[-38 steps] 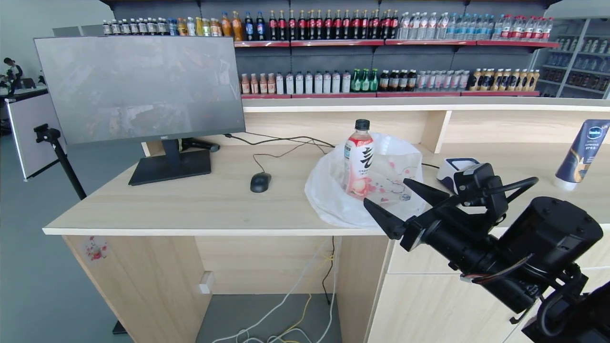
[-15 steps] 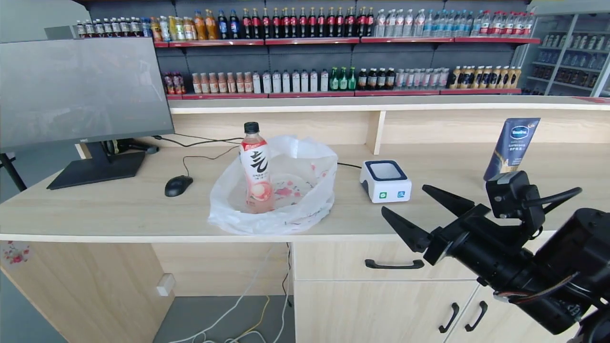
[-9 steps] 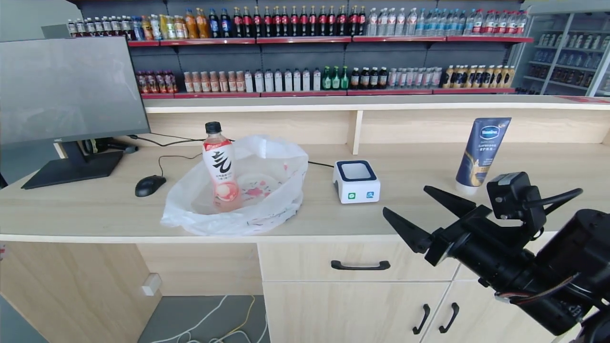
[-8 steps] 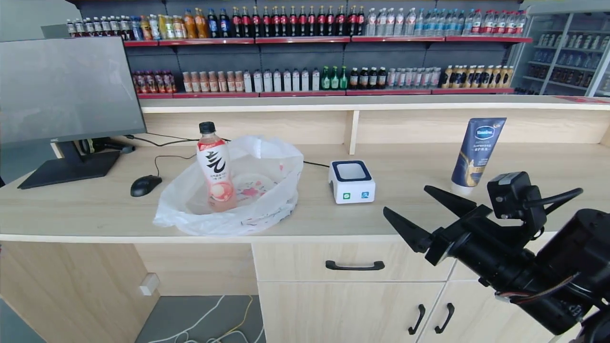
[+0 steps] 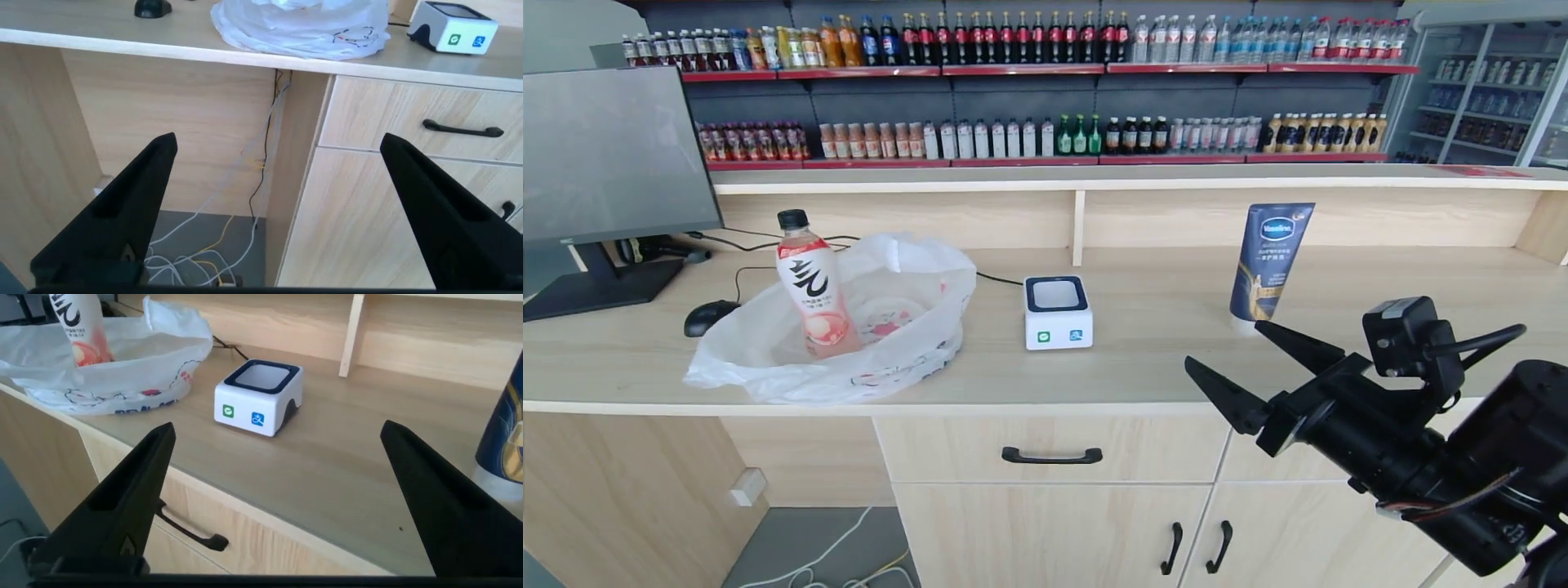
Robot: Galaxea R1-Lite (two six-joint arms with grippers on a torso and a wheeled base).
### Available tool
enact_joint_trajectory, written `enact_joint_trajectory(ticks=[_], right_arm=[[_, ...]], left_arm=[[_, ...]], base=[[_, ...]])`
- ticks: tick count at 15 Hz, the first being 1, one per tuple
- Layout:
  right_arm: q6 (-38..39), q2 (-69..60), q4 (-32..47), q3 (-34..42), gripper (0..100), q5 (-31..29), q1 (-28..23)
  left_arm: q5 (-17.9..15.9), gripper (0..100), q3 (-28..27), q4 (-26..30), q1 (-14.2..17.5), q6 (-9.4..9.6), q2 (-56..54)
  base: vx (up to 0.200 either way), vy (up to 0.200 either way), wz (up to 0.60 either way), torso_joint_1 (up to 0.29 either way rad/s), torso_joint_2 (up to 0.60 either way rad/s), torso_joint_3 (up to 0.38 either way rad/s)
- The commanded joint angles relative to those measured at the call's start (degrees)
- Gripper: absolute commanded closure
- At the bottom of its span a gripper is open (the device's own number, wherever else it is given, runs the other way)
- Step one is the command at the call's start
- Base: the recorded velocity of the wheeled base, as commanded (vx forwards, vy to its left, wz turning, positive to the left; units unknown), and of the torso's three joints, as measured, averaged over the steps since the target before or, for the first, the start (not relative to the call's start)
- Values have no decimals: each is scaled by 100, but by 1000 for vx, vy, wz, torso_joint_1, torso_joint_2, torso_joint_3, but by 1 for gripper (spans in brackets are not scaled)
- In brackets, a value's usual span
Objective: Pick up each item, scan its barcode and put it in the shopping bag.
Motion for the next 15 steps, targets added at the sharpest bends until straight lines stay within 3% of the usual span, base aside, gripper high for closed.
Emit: enact_joint_trajectory(ticks=[1,4,6,7,11,15], right_arm=[[-1,10,-9,12,0,1,-41],[-19,19,-9,12,0,1,-49],[16,107,-9,83,0,-34,-216],[-19,10,-9,144,0,-16,-603],[-63,-43,-9,74,0,54,-709],[8,80,-9,12,0,-201,-1139]], left_arm=[[1,0,1,2,4,-4,-2],[1,0,1,2,4,-4,-2],[-7,0,1,-7,4,14,-2],[-7,0,1,-7,4,22,-2],[-7,0,1,2,4,22,-2],[-7,0,1,2,4,14,-2]], base=[[0,-200,0,2,12,-2],[0,-200,0,4,-4,4],[0,0,0,0,0,0],[0,0,0,0,0,0],[0,0,0,0,0,0],[200,0,0,-6,-6,4]])
